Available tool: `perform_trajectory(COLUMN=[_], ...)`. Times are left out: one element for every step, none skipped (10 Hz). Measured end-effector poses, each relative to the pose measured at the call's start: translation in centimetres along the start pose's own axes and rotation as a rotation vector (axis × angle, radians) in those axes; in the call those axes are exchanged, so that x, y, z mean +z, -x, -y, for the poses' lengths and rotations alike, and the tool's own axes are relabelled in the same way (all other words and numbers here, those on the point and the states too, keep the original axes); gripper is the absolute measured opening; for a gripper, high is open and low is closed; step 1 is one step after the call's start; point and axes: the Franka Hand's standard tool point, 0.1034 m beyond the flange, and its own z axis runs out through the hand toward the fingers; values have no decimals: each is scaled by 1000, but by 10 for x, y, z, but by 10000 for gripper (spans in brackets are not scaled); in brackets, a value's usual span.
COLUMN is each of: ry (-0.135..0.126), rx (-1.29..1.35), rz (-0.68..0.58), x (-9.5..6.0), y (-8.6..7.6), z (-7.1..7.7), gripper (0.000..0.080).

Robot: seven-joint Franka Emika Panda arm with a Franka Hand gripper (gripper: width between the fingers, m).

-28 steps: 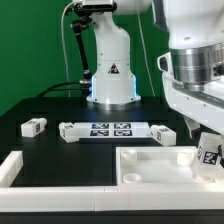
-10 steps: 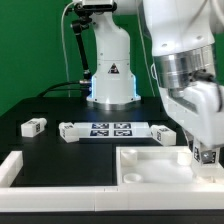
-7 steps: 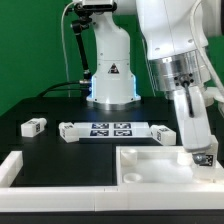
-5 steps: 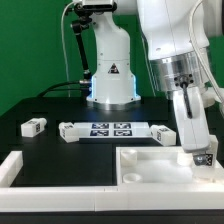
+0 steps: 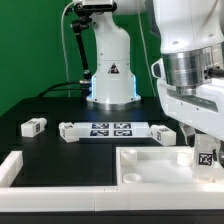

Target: Assemble square table

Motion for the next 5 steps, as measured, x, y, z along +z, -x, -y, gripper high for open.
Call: perform_trajectory(ry=[2,40,65,54,53], rx=[-55,-274,-443,-604,-596], rz=[-2,-44,-70,-89,-88], x=[0,0,0,0,0], y=[1,2,5,2,2], z=[0,-1,-1,2,1], gripper=[648,649,649,649,649])
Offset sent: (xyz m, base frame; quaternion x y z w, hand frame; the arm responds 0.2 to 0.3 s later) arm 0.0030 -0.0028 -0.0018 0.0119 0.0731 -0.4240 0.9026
